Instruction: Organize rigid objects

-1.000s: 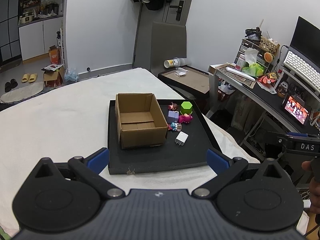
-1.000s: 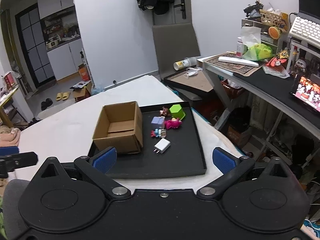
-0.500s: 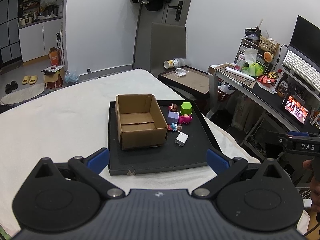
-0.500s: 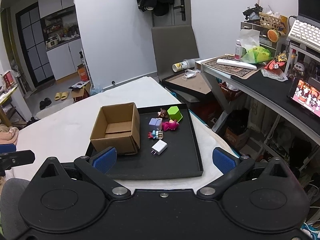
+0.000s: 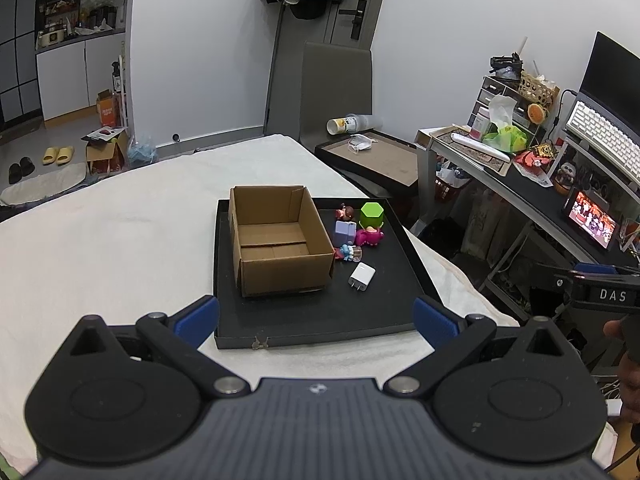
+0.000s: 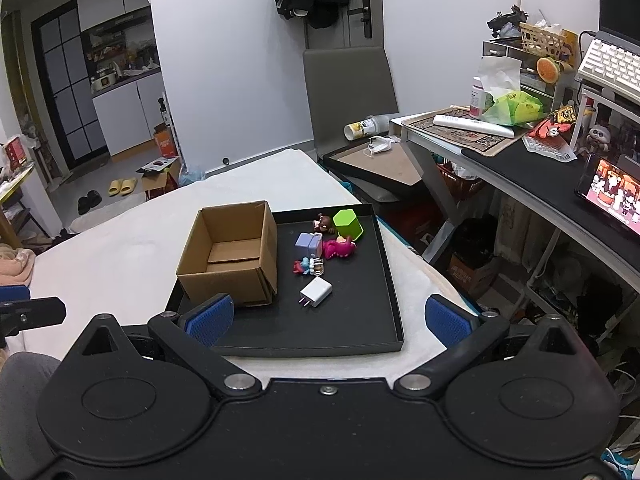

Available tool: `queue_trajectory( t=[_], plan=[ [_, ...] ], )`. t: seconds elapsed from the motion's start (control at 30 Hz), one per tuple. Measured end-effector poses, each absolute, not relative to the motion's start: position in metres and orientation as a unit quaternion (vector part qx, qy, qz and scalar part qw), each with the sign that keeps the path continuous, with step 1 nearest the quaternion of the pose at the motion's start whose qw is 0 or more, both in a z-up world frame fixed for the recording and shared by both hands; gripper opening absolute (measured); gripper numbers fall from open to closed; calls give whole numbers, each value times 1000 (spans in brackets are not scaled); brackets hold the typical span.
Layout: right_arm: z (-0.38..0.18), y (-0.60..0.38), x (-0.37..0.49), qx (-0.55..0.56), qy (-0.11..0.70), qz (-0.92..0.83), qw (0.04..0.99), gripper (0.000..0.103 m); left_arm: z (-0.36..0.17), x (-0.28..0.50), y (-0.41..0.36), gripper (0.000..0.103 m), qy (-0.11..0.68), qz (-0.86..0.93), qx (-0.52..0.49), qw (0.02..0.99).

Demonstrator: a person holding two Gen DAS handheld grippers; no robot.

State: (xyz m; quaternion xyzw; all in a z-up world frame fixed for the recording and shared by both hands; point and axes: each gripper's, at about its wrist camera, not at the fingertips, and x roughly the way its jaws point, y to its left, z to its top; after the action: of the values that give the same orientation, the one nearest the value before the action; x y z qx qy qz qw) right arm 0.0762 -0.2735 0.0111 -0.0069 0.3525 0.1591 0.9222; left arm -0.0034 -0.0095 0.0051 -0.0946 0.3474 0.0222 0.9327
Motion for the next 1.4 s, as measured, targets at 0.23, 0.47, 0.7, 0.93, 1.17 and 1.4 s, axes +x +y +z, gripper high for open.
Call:
queue_trajectory(
  t=[0.23, 0.47, 0.7, 0.93, 1.17, 1.4],
  plan=[
    [9, -270, 78, -8, 355, 165, 920, 103, 2, -2, -9, 103, 351, 23, -92, 931],
    [3, -271, 84, -7, 354, 170, 920, 103, -2, 2, -8, 103, 357, 23, -93, 929],
    [-2, -269, 91, -4, 357, 170, 919, 103, -9, 16, -6, 103, 366, 18, -91, 926],
    [-14, -269, 105, 8, 368, 170, 914, 103, -17, 35, 0, 103, 371, 19, -99, 923],
    [-26, -267, 123, 3, 377, 154, 913, 103, -28, 58, 10, 102, 380, 33, -107, 918],
    [-39, -262, 142, 6, 383, 148, 912, 103, -41, 86, 26, 102, 392, 43, -128, 910]
  ],
)
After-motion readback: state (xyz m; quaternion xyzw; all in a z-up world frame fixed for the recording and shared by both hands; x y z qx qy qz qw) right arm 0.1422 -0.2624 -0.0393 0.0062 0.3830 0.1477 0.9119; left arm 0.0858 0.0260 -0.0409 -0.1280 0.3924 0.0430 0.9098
